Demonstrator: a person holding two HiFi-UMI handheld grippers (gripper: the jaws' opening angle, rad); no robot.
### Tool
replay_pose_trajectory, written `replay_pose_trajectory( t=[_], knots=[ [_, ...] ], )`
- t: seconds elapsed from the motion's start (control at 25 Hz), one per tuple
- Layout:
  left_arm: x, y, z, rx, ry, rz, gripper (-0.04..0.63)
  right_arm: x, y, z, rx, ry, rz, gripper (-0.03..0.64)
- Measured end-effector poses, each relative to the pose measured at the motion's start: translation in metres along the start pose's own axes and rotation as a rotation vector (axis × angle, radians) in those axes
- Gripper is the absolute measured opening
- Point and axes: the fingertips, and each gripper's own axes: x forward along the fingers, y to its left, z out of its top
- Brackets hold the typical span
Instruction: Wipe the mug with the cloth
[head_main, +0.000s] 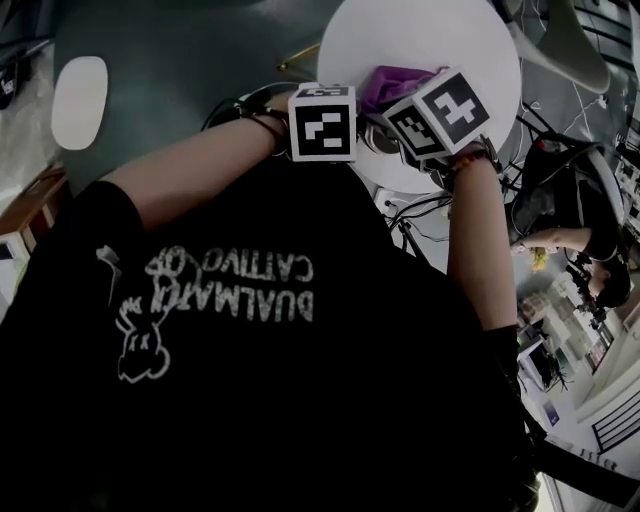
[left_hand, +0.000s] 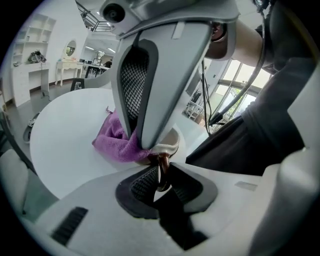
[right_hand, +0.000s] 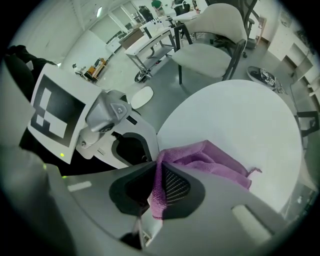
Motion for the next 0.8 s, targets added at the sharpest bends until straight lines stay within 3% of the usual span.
replay_pose_trajectory(
  t=[0.44, 0.8],
  knots=[
    [0.001, -0.003, -0.004, -0.001, 0.048, -0.018, 0.072, 0.009, -0.005, 0.013, -0.024, 0.039, 0.042, 0.034],
    [0.010, -0.003, -0.003, -0.007, 0.077, -0.006, 0.071, 0.018, -0.016, 0.010, 0.006, 0.078, 0.159, 0.034]
  ],
)
